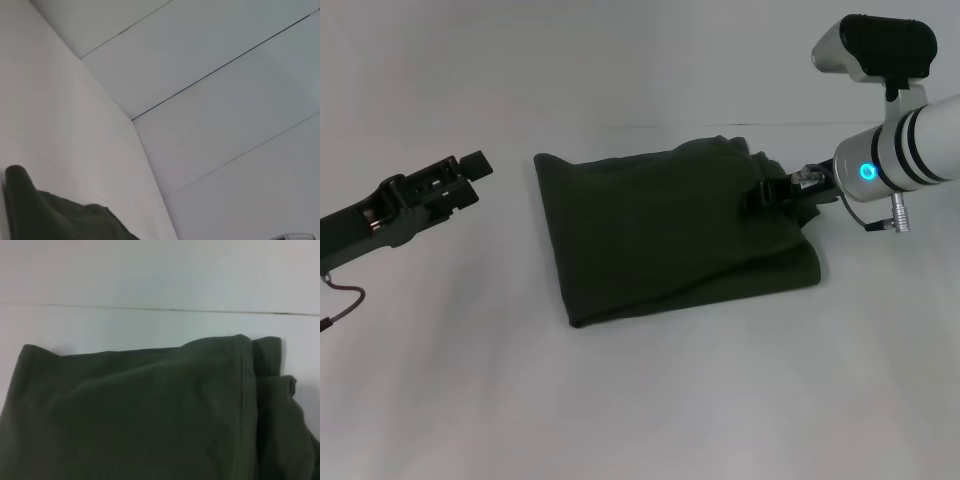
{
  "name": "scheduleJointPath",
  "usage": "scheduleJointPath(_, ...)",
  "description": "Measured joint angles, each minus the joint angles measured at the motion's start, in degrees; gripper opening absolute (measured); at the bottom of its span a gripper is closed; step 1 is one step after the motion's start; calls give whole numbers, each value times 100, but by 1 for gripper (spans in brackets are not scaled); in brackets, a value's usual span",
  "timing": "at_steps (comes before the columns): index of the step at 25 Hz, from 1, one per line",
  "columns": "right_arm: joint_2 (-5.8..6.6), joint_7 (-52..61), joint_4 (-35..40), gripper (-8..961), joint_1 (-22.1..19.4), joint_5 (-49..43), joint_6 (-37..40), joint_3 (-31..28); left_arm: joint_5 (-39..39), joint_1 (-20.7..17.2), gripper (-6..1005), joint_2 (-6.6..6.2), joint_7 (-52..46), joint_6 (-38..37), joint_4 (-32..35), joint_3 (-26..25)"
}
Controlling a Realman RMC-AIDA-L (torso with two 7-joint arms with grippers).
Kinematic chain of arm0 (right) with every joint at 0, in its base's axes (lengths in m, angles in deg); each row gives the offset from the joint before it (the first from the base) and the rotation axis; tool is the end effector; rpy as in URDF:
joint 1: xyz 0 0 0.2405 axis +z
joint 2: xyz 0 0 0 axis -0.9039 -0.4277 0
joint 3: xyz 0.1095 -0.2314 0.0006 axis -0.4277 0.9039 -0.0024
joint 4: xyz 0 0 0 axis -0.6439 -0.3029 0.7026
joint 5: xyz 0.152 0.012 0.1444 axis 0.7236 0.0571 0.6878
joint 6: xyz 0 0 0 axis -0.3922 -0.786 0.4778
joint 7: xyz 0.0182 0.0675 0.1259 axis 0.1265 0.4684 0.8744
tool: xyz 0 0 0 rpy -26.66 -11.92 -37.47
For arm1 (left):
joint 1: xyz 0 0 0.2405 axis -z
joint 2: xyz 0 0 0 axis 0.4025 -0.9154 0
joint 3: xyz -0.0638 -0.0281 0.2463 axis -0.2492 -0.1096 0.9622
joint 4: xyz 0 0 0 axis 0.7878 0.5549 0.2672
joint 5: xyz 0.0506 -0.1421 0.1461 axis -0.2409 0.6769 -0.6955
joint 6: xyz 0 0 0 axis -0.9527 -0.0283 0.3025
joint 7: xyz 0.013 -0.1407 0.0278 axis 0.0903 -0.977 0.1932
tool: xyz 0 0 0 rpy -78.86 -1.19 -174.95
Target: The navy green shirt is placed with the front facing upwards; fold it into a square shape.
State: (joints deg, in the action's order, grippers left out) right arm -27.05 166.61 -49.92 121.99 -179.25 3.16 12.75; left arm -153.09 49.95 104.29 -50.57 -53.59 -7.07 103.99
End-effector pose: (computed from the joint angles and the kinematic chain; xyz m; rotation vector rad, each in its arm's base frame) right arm 0.2053 0.4615 -0.0388 -2.1492 1.3820 0.0165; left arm -0.2876 0.3308 0.0491 -2.0249 -1.6727 -1.2512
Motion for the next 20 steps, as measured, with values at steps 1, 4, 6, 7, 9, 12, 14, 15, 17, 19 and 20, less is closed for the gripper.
scheduleJointPath(1,0,26,0,599,-3,-5,-15,1,14,2,766,-1,0,2,0,0)
scheduleJointPath(4,5,155,0,481,-10,-8,-80,5,31,11,766,-2,4,14,0,0)
scheduleJointPath(6,17,232,0,328,-7,-9,-95,14,31,14,766,-2,5,17,0,1)
scheduleJointPath(7,26,266,0,289,-4,-9,-95,22,31,16,766,-2,6,22,0,2)
scheduleJointPath(9,33,305,0,212,-1,-10,-90,52,31,16,766,-1,6,26,0,4)
scheduleJointPath(12,36,314,0,135,-1,-12,-86,128,36,15,766,3,8,45,0,-1)
scheduleJointPath(14,35,312,-3,134,-1,-13,-88,199,57,15,766,1,8,58,0,-4)
scheduleJointPath(15,31,312,-4,134,0,-14,-89,233,72,15,766,-1,9,60,0,-4)
scheduleJointPath(17,25,315,-5,137,13,-19,-88,273,91,15,766,-3,9,62,0,-4)
scheduleJointPath(19,16,316,-7,142,29,-22,-90,323,101,15,766,-3,9,62,0,-4)
scheduleJointPath(20,12,317,-8,145,35,-22,-93,358,101,15,766,-3,9,61,0,-4)
